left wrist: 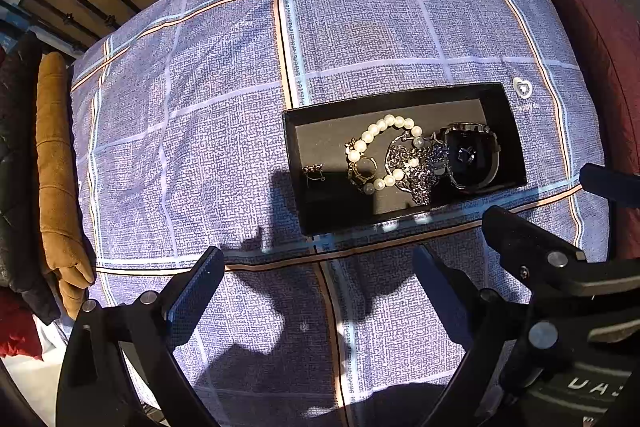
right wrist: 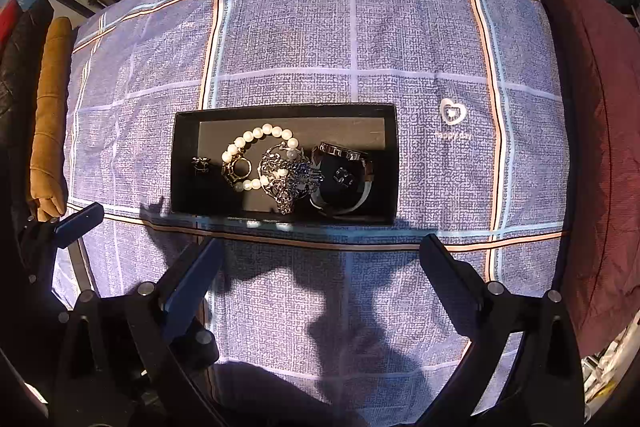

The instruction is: Organize jewelry

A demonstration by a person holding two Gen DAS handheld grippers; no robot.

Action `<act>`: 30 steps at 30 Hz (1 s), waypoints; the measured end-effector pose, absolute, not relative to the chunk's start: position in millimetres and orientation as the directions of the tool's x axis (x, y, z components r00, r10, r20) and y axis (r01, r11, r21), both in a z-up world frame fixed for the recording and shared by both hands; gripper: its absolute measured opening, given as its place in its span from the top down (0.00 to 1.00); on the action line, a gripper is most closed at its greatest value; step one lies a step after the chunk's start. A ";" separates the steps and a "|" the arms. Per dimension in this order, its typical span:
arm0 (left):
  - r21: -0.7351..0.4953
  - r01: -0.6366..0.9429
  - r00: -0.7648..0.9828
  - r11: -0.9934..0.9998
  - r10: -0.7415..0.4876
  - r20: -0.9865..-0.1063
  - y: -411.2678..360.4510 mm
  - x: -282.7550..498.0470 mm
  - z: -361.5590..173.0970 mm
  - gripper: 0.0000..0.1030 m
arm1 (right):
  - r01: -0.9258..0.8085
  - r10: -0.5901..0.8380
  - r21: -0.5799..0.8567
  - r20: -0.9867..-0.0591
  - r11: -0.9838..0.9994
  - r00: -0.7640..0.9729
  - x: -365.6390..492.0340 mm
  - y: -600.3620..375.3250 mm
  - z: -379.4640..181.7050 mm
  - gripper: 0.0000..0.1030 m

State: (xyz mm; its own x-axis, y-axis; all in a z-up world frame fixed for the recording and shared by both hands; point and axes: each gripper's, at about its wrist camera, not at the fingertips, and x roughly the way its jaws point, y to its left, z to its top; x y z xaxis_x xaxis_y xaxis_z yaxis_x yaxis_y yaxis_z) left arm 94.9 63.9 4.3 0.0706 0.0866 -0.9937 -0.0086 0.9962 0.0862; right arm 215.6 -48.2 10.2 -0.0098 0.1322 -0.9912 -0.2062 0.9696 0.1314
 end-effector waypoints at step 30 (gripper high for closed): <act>0.061 0.014 0.063 0.998 0.060 -0.996 62.4 94.4 3.0 0.07 | -0.206 0.132 0.130 -0.991 0.970 -0.003 215.7 -48.0 12.2 0.06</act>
State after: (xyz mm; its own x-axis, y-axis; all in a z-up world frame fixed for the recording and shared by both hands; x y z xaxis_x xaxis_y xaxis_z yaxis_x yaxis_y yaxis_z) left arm 94.4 62.4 3.0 0.0626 0.0598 -0.9962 0.0137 0.9981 0.0607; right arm 215.7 -48.0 12.2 -0.0027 0.1322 -0.9912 -0.2058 0.9699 0.1299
